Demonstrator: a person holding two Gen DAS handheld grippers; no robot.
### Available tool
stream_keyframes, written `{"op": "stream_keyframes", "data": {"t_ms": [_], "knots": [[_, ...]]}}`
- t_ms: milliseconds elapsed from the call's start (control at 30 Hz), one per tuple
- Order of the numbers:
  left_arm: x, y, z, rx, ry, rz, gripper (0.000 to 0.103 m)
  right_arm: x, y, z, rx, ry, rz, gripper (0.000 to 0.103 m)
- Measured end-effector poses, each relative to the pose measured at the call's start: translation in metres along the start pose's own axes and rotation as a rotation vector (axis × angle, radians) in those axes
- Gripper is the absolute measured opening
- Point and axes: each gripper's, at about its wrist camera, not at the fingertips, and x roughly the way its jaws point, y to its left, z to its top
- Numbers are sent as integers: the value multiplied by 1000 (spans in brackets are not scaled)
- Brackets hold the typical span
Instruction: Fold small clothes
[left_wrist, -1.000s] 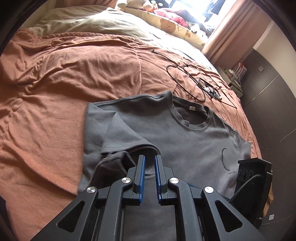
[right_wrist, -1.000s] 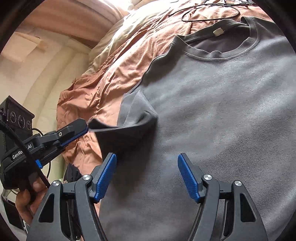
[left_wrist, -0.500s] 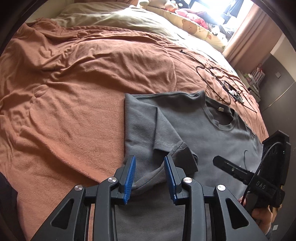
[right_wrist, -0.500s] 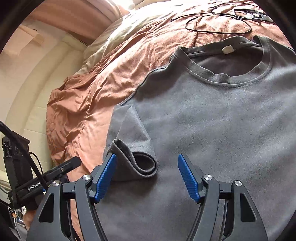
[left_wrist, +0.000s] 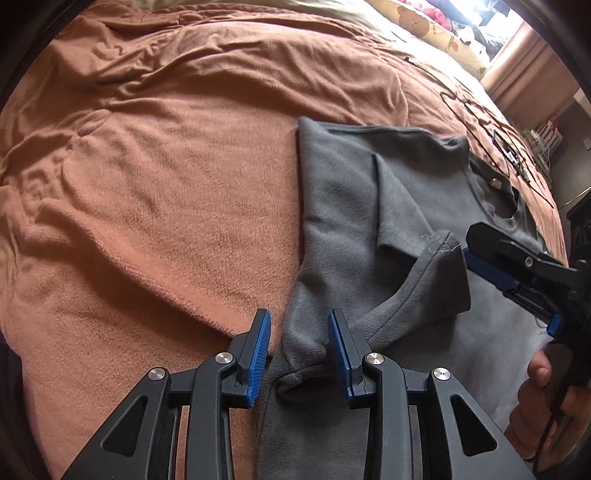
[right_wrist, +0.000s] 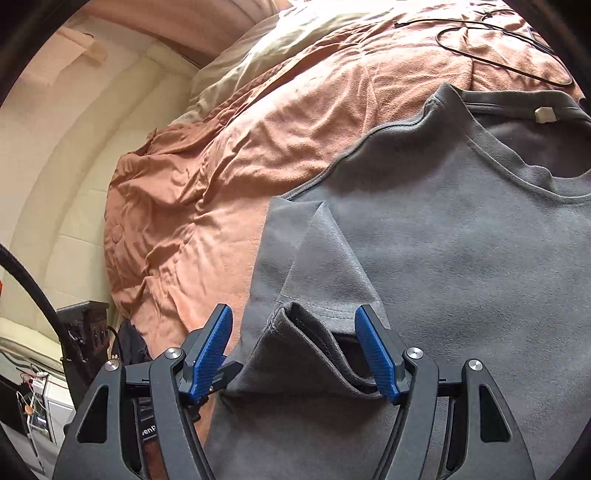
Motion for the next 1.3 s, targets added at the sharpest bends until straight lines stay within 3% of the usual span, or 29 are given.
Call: {"op": "stream_keyframes", "data": {"t_ms": [200, 267, 400, 533, 733, 867, 900, 1033, 1200, 1300], "knots": [[1, 3, -12, 12, 29, -7, 34, 6, 9, -8, -31, 83, -3, 35], [-1, 2, -15, 15, 33, -5, 34, 8, 7, -15, -37, 127, -40, 33], [-5, 3, -20, 11, 35, 2, 34, 8, 3, -33, -71, 216, -97, 33], [-11, 5, -25, -3, 34, -8, 34, -2, 5, -36, -86, 237, -75, 33], [-25, 7, -26, -7, 16, -8, 34, -27, 14, -29, -125, 185, -85, 33], [-30, 10, -22, -14, -3, -10, 34, -32, 28, -29, -194, 135, -155, 33], [-29, 11, -21, -18, -5, -10, 34, -27, 34, -28, -234, 136, -187, 35], [-23, 11, -17, -27, -2, -15, 34, 0, 52, -32, -402, 143, -365, 65], [-20, 13, -14, -17, -14, -13, 34, 24, 74, -34, -566, 134, -416, 65], [-19, 17, -10, -22, -21, -12, 34, 35, 74, -30, -594, 139, -432, 65]]}}
